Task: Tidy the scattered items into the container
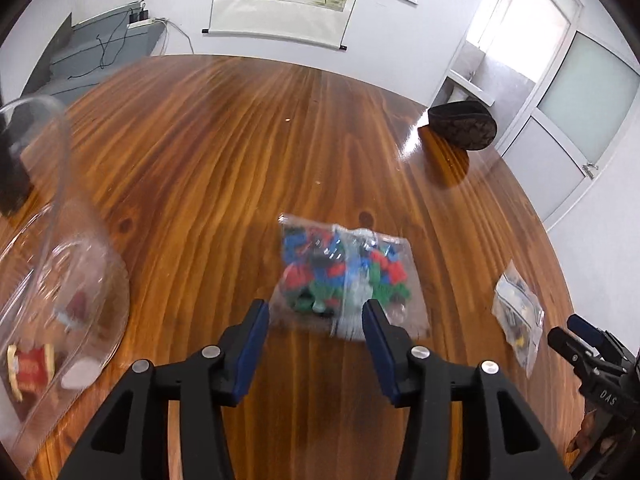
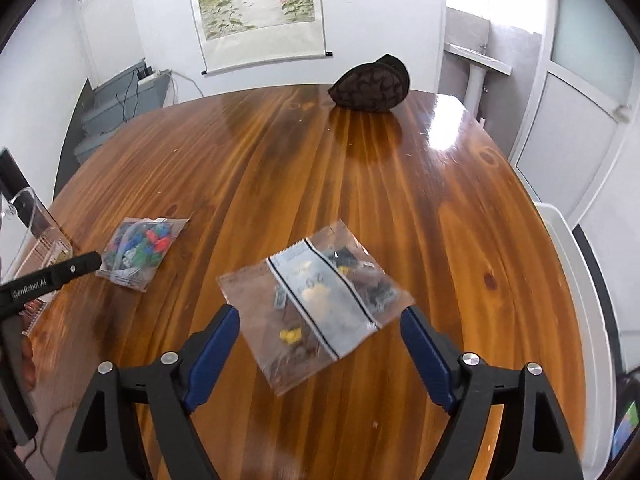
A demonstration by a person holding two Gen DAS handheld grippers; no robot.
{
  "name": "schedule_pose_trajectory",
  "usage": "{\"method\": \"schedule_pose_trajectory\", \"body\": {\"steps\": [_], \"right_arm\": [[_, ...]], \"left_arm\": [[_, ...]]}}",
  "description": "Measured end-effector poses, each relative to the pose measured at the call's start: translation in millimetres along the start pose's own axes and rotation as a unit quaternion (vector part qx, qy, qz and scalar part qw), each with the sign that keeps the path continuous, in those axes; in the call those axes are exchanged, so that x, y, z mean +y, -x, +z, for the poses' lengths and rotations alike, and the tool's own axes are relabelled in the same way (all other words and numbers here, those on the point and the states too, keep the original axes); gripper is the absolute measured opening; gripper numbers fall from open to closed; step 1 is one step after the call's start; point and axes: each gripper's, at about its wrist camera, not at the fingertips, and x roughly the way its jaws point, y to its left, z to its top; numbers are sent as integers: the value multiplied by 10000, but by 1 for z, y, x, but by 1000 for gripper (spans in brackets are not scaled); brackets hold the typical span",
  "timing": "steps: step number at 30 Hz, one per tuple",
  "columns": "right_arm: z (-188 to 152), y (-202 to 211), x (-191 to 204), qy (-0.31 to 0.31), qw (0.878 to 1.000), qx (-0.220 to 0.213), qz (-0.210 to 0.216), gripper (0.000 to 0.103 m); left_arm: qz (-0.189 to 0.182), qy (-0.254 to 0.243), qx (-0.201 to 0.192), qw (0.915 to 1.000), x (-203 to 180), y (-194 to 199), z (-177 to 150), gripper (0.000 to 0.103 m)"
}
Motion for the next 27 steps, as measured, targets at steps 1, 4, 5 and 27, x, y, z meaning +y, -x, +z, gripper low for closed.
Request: {"method": "schedule_pose_trajectory", "body": {"steps": [1, 4, 5, 27], "right_arm": [[4, -3, 0, 34, 10000, -6, -6, 84], [15, -18, 1, 109, 9999, 25, -72, 84], [18, -23, 1, 101, 9999, 61, -56, 84], [-20, -25, 42, 557, 9956, 603, 445, 84]], "left_arm": [[25, -64, 21, 10000, -4, -4, 4, 50], [54, -172, 122, 9998, -12, -16, 10, 50], [58, -193, 149, 9997, -14, -20, 12, 50], [227, -406, 215, 9987, -2, 6, -38, 35]]}}
